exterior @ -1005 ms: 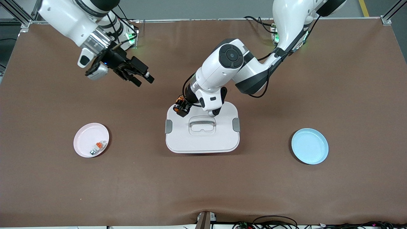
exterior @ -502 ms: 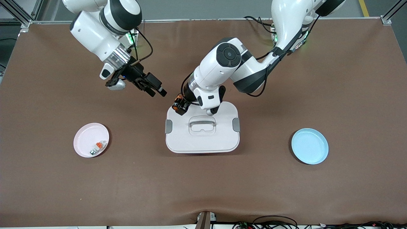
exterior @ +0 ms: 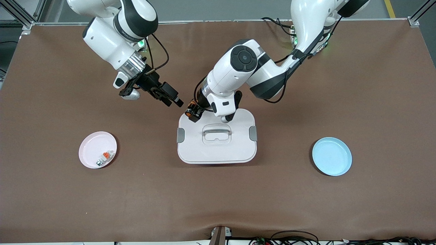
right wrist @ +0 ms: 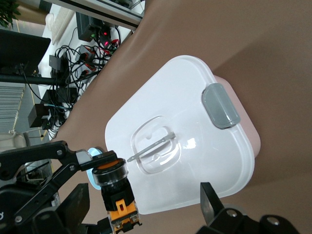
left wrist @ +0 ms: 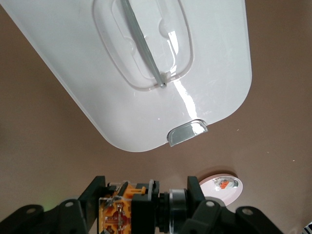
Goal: Transfer orange switch to right arm and place
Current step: 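Hold the switch above the box while the right gripper reaches toward it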
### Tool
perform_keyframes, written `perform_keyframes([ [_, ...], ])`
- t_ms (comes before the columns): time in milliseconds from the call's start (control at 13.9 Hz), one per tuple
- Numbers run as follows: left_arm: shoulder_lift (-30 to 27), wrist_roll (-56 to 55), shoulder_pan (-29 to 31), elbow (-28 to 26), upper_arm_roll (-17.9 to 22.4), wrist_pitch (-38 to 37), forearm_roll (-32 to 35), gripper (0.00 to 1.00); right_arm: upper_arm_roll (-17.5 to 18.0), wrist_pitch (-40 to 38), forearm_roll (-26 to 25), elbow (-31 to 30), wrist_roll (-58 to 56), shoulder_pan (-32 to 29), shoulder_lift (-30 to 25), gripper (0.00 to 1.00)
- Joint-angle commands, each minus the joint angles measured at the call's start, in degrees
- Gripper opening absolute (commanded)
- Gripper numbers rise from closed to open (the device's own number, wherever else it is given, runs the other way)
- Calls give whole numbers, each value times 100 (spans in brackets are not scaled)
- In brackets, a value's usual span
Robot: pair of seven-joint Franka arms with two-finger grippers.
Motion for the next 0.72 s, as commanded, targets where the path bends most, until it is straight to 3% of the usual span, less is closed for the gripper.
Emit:
perform_keyframes([
  [0, -17, -21, -27, 79, 85, -10, -42, 0, -46, 486, 661, 220, -139, 522, 292, 100],
  [144, -17, -30, -88, 79, 305, -10, -42, 0, -46, 655, 733, 308, -130, 673, 372, 100],
  [646, 9, 31, -115, 88, 314, 166, -33, 0, -55, 655, 733, 773, -403, 665, 697, 100],
])
